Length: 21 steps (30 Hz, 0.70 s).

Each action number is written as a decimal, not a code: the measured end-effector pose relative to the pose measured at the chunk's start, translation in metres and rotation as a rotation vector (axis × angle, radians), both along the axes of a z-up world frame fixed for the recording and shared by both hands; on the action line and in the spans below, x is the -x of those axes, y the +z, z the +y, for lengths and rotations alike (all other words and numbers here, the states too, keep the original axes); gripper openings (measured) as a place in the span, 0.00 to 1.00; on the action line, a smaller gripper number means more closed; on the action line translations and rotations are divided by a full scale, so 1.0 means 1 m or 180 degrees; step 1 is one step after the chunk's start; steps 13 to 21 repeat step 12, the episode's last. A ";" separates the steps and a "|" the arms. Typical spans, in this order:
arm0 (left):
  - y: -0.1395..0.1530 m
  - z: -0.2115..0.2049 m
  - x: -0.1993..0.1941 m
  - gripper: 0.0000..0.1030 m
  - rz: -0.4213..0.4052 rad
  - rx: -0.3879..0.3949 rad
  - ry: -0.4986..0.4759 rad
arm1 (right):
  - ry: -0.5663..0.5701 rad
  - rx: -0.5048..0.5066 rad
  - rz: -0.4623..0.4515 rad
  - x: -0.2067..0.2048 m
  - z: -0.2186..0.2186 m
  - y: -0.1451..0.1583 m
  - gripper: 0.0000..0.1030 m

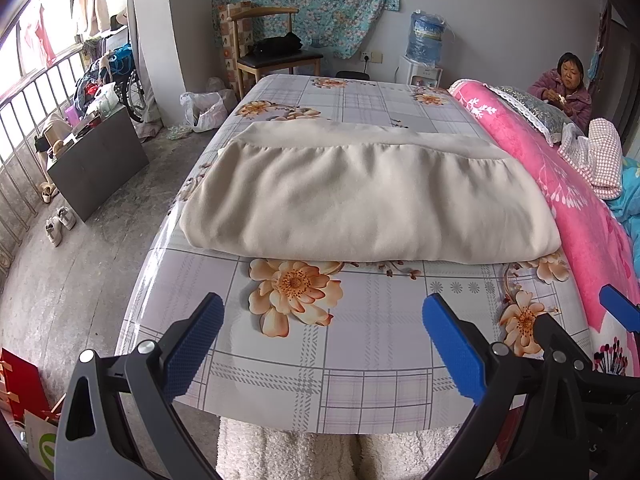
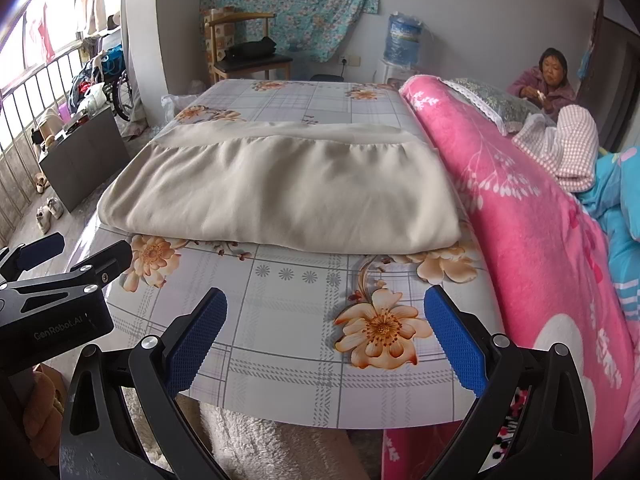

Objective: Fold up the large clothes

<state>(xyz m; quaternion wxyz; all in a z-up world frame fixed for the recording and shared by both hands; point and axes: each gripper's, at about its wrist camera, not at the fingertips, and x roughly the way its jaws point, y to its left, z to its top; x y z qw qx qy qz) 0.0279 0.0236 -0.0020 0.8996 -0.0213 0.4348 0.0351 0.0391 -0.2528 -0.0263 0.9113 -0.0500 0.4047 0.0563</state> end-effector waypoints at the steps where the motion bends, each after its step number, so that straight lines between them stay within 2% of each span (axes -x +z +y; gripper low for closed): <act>1: 0.001 0.000 0.000 0.95 -0.0001 -0.0002 0.0003 | -0.0002 -0.0002 0.0001 0.000 0.000 0.000 0.92; 21: 0.001 0.001 0.000 0.95 0.0007 0.0004 0.0005 | -0.0001 0.0019 -0.0013 0.000 0.003 0.001 0.92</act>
